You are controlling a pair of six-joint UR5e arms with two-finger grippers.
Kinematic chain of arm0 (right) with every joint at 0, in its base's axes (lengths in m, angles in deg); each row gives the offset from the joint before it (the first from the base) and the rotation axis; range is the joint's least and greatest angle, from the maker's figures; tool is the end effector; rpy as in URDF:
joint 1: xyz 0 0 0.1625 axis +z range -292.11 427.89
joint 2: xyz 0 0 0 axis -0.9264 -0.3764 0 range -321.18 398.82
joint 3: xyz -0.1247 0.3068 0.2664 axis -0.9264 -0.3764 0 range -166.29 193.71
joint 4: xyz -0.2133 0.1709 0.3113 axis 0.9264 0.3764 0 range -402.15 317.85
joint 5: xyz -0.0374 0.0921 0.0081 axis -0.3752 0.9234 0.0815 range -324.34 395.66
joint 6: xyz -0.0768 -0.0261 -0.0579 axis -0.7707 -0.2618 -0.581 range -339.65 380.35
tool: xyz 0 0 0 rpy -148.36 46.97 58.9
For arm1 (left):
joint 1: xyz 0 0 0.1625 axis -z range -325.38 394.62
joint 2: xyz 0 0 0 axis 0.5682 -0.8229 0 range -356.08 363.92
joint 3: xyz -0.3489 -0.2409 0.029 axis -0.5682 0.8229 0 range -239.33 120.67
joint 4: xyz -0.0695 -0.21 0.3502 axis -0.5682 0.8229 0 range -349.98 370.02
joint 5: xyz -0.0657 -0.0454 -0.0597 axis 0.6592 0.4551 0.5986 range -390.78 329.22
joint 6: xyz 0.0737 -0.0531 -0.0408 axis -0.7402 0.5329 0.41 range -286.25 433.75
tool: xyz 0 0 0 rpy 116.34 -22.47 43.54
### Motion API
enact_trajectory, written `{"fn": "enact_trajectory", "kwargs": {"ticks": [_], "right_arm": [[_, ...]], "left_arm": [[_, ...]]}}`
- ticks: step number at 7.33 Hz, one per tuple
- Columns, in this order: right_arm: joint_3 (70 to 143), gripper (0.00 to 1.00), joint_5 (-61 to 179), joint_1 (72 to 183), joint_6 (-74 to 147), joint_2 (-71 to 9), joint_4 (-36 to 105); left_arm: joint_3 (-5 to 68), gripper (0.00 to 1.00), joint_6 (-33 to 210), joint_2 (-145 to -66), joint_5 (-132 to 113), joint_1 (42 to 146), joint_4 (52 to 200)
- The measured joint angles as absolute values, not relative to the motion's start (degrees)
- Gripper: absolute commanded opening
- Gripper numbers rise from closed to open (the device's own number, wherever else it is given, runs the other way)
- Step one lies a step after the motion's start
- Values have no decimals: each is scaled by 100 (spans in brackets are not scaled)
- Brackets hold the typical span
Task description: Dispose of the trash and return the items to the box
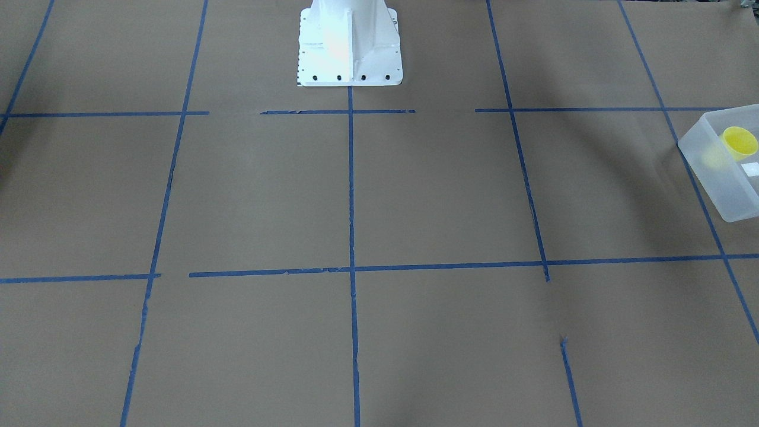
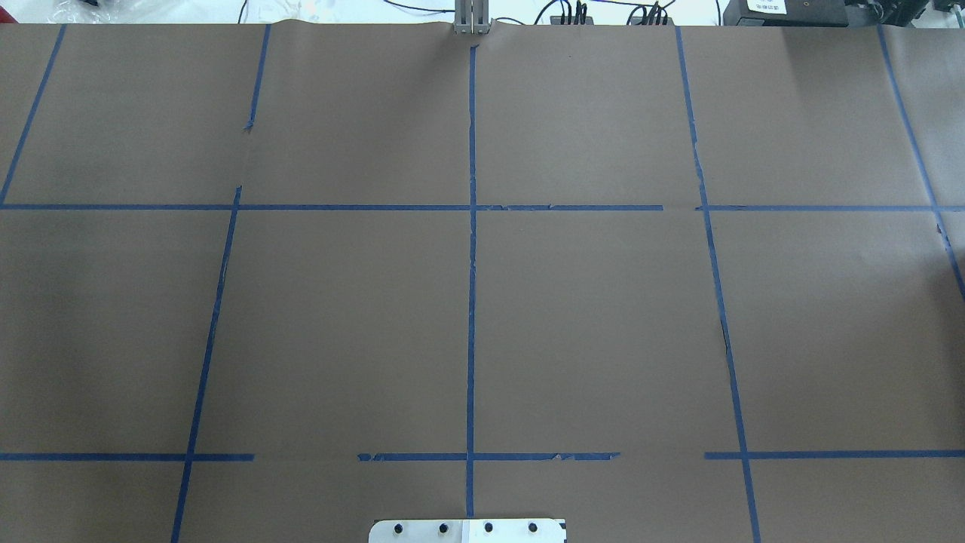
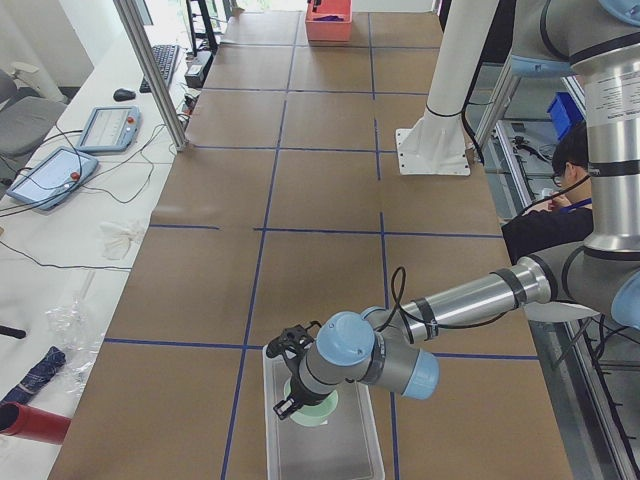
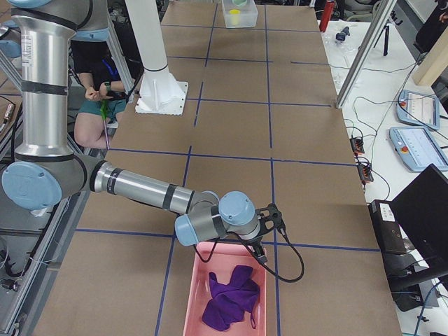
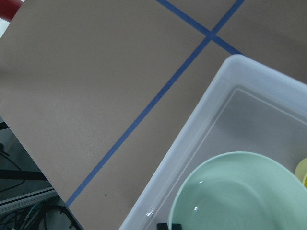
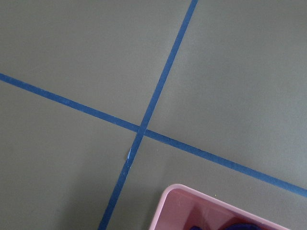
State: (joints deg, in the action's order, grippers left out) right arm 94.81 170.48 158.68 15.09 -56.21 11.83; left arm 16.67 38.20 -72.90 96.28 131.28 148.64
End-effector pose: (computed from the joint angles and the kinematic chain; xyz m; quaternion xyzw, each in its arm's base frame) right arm 0.0694 -0.4616 0.7083 0.1966 -0.3644 -0.1084 0.9038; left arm -0.1162 -0.3628 0.7930 0.2770 0.2279 0.2897 0.8874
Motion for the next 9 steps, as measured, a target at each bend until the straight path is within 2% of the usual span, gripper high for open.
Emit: {"fn": "enact_trajectory", "kwargs": {"ticks": [1,2,3,4,6,7,9], "right_arm": [[9483,100,17048,15868,1508,-5624,1182],[9483,100,17048,15868,1508,-5627,1181],[9483,100,17048,15868,1509,-5627,1181],[9486,100,17048,15868,1519,-5628,1183],[9487,100,17042,15868,1619,-5628,1194],[9494,100,17031,15868,1825,-5628,1199],[9533,100,17054,15870,2328,-5625,1206]], "left_arm": [[1394,19,3951,-7260,9655,13117,15200],[1256,47,4014,-7244,9736,13107,15342],[1187,86,4051,-7234,9888,13096,15389],[1160,100,4071,-7232,10001,13085,15404],[1306,100,4253,-7250,10070,13074,15402],[1654,100,4742,-7264,10075,13055,15349],[2956,100,5999,-7318,10048,12888,14463]]}}
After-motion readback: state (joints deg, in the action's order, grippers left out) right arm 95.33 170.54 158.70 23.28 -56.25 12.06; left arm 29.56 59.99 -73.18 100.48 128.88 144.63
